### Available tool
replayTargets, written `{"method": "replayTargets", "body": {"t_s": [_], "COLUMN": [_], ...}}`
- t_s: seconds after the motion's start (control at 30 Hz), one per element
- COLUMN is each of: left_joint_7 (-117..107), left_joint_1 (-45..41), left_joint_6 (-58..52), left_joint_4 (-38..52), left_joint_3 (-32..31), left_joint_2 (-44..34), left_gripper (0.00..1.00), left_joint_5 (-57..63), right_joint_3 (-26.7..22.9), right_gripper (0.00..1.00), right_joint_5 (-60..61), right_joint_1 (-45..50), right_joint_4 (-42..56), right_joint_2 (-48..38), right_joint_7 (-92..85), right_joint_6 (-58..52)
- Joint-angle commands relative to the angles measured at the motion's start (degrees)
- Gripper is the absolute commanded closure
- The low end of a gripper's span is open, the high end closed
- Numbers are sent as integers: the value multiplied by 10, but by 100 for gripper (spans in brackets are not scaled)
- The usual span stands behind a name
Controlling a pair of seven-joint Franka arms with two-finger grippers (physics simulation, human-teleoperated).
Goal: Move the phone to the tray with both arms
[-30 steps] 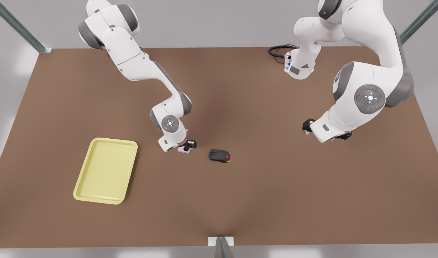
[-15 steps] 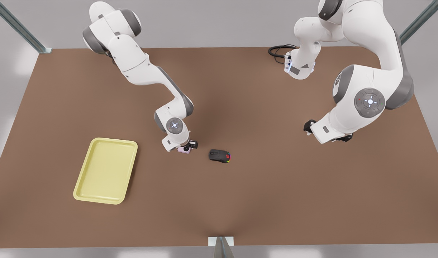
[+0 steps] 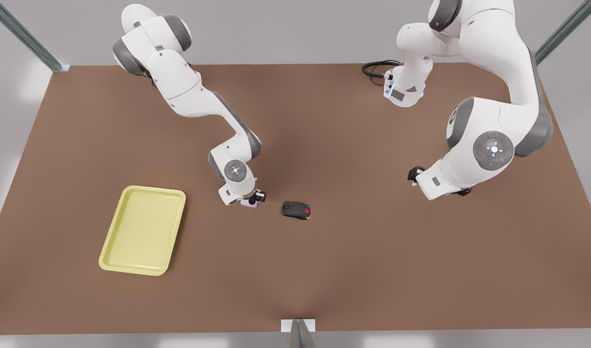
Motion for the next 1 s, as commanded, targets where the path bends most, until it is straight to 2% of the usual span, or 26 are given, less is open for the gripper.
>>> {"method": "replayTargets", "body": {"t_s": [0.0, 0.13, 0.2, 0.27, 0.33, 0.4, 0.43, 0.6, 0.63, 0.77, 0.83, 0.97], "left_joint_7": [8, 8, 8, 9, 9, 9, 9, 9, 9, 9, 10, 12], "left_joint_1": [0, 0, 0, 0, 0, 0, 0, 0, 0, 0, 0, 0], "left_joint_6": [0, -1, -1, -2, -2, -2, -2, -1, -1, -2, -1, -1], "left_joint_4": [1, 2, 2, 2, 2, 2, 2, 2, 2, 3, 4, 3], "left_joint_3": [0, 0, 0, 0, 0, 0, -1, 0, 0, 0, -1, 0], "left_joint_2": [0, -1, -1, -1, -1, -1, -1, -1, -1, -1, -3, -3], "left_gripper": [0, 0, 0, 0, 0, 0, 0, 0, 0, 0, 0, 0], "left_joint_5": [-2, -1, -1, 0, 0, 0, 0, -1, -1, -1, -1, 0], "right_joint_3": [0, -5, -25, -29, -86, -112, -152, -179, -199, -204, -209, -217], "right_gripper": [21, 21, 21, 21, 21, 21, 21, 21, 21, 21, 21, 21], "right_joint_5": [-1, -1, -1, -1, 0, 0, 2, 5, 5, 6, 11, 15], "right_joint_1": [-1, -21, -38, -94, -103, -141, -142, -168, -169, -192, -191, -187], "right_joint_4": [1, -3, -5, -25, -45, -96, -113, -177, -177, -171, -105, -69], "right_joint_2": [-11, -48, -68, -96, -101, -140, -147, -158, -155, -141, -105, -83], "right_joint_7": [4, -44, -114, -214, -336, -437, -508, -579, -610, -644, -679, -701], "right_joint_6": [-20, -58, -83, -104, -99, -97, -97, -58, -57, -46, -42, -41]}}
